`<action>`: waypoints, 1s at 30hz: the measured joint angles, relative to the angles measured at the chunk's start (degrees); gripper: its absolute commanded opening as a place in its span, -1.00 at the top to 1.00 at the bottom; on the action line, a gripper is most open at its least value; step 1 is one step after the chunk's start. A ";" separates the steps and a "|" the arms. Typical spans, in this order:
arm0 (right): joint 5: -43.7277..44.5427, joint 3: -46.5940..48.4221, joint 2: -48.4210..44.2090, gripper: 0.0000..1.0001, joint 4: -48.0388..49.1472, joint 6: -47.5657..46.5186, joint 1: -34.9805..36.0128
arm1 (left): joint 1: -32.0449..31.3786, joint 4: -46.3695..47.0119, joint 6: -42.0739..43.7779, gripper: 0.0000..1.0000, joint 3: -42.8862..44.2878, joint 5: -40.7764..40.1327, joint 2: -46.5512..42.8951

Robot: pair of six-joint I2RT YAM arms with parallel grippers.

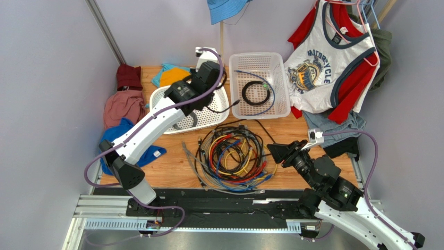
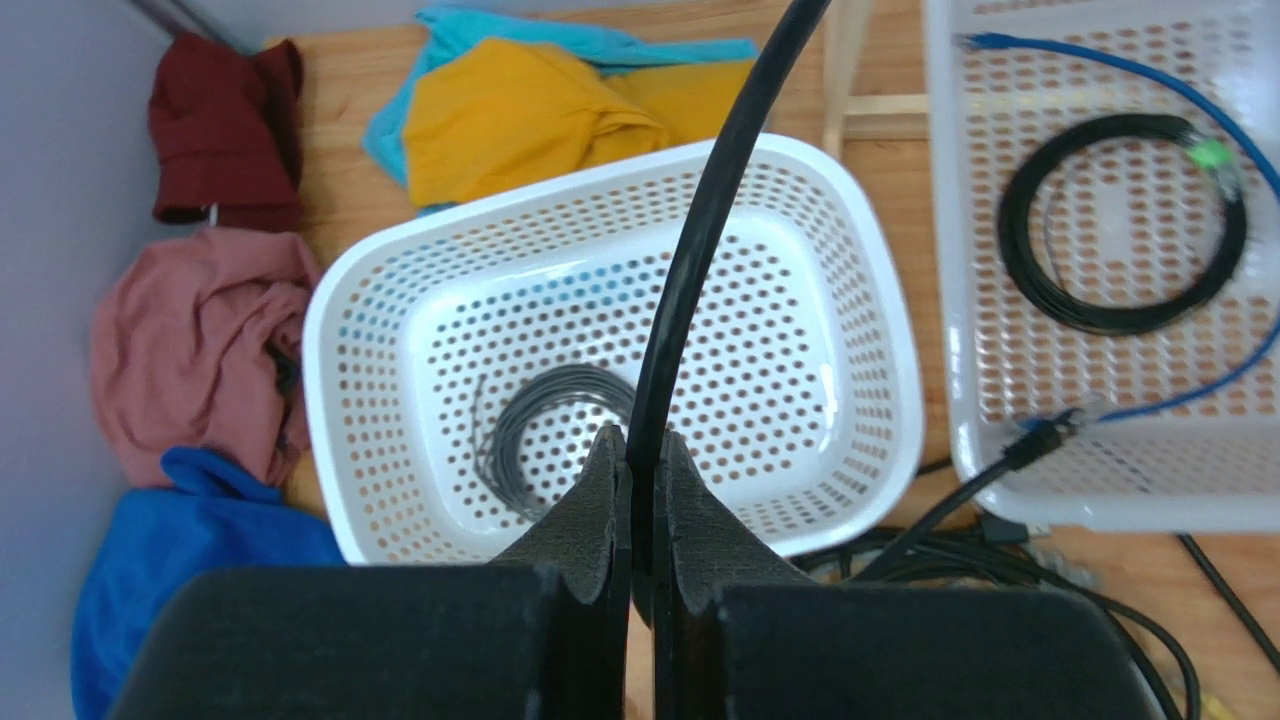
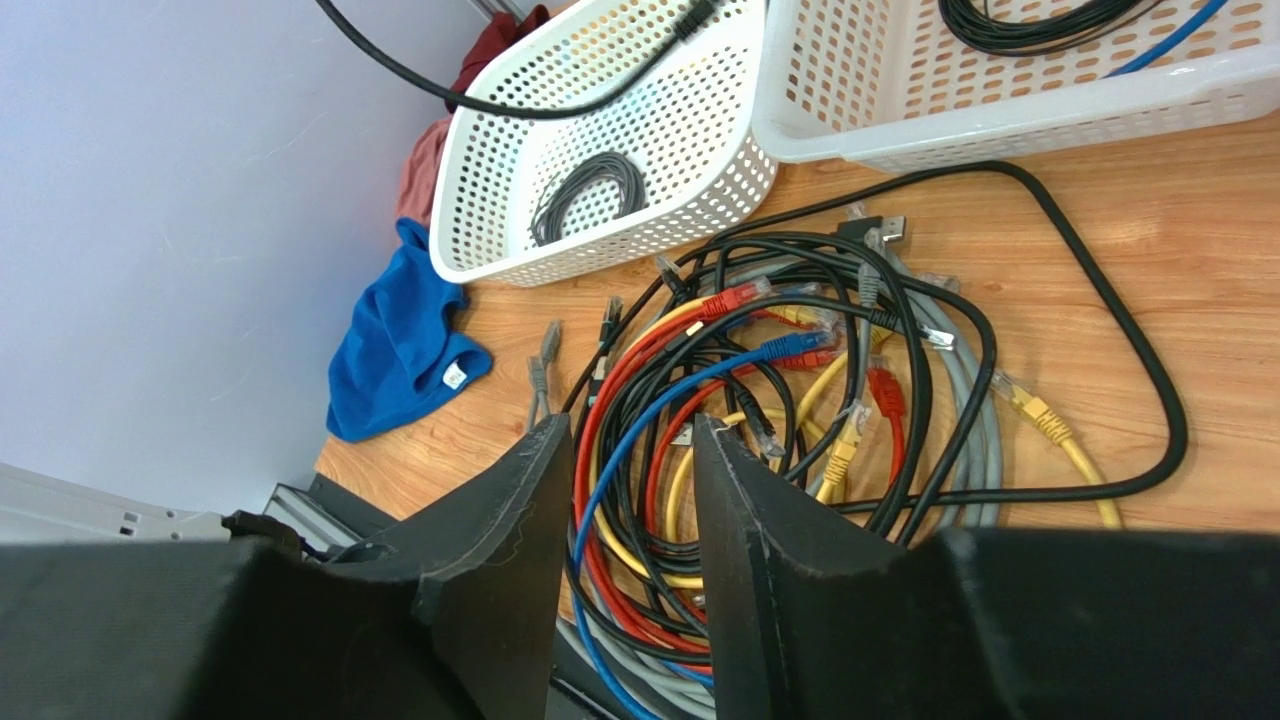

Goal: Untangle the cables

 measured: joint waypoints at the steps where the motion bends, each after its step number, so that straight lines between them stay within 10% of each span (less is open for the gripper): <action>1: 0.13 0.00 -0.26 0.19 -0.37 -0.02 0.00 | 1.70 -0.31 -0.63 1.00 0.31 0.37 0.09; 10: 0.26 -0.02 -0.50 0.18 -0.63 -0.11 0.00 | 20.24 -1.25 -8.13 1.00 -7.43 4.55 -0.15; 20: 0.28 -1.03 0.22 0.17 -0.35 -0.52 0.00 | 21.33 0.76 -15.58 0.98 -14.99 9.29 1.99; 25: 0.28 -1.55 0.74 0.17 -0.11 -0.52 0.00 | 21.33 1.05 -18.73 -0.43 -20.44 11.23 2.34; 30: 0.24 -1.73 2.14 0.17 0.42 -0.52 0.00 | 21.35 1.14 -21.14 -0.85 -23.12 11.78 1.49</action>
